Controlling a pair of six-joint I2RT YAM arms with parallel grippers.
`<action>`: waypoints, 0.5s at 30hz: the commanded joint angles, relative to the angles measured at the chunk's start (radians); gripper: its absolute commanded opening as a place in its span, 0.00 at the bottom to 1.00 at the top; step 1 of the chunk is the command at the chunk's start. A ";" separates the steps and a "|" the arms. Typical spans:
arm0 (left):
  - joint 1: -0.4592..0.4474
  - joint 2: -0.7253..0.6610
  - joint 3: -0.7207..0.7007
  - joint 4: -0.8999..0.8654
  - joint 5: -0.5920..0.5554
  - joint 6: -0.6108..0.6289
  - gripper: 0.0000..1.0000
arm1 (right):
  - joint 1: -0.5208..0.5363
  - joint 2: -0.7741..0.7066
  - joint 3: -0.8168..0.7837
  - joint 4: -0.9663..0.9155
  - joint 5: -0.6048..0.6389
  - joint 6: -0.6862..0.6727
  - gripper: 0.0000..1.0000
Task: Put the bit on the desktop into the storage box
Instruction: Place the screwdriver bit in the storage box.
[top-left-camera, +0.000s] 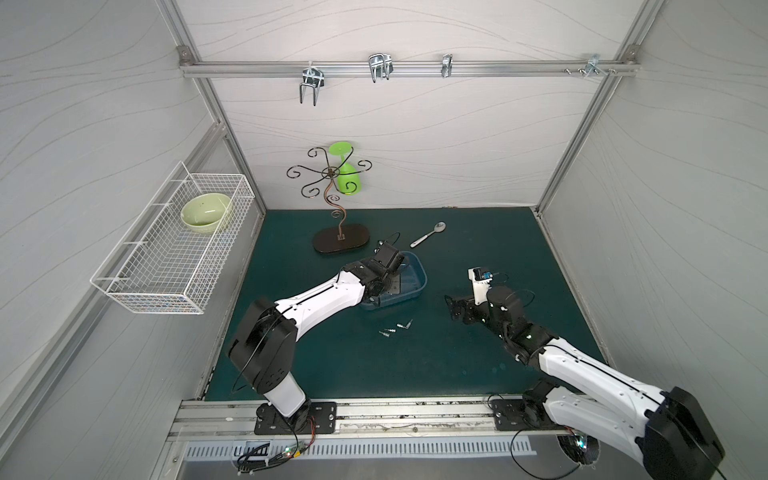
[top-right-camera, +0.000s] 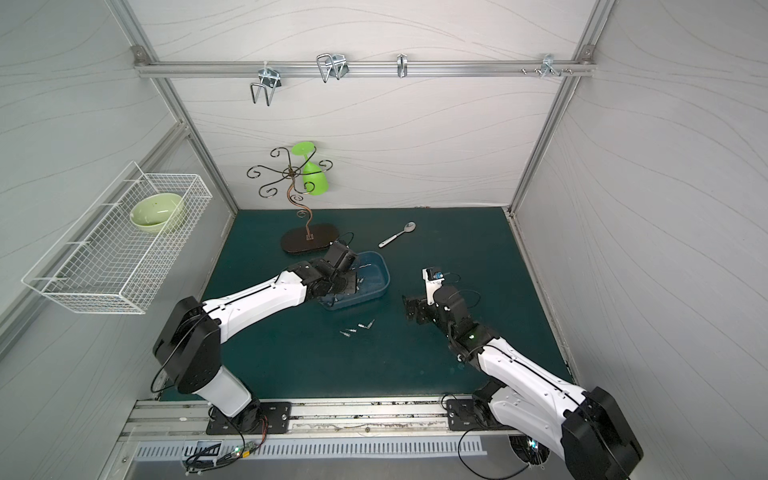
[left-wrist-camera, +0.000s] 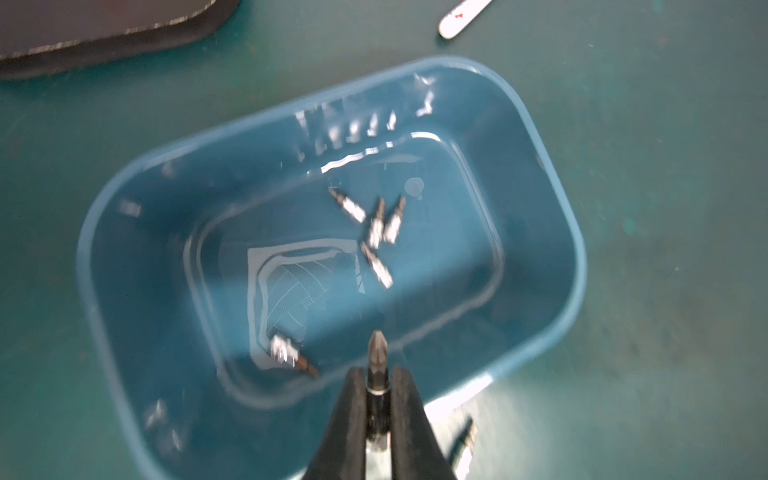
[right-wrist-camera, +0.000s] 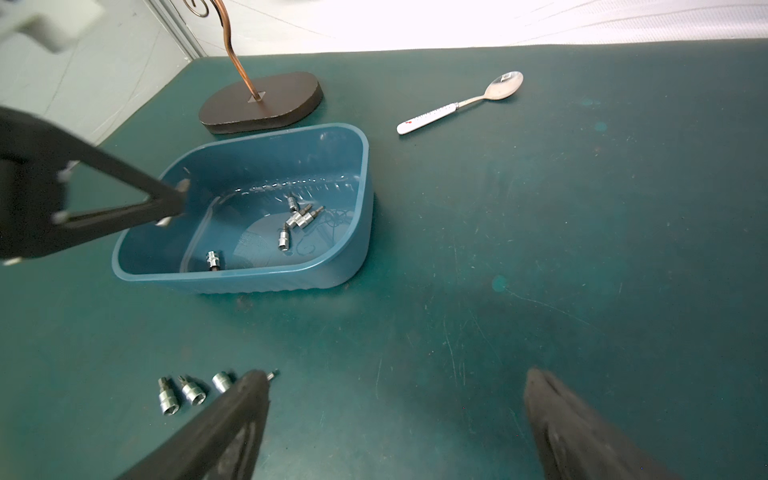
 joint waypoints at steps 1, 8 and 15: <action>0.036 0.051 0.060 0.069 0.034 0.050 0.00 | -0.004 -0.013 -0.008 0.007 -0.027 0.001 0.99; 0.093 0.106 0.094 0.072 0.050 0.045 0.42 | 0.004 0.080 0.039 -0.011 -0.108 -0.004 0.99; 0.096 0.009 0.048 0.043 0.009 0.044 0.62 | 0.145 0.236 0.162 -0.136 -0.030 -0.009 0.98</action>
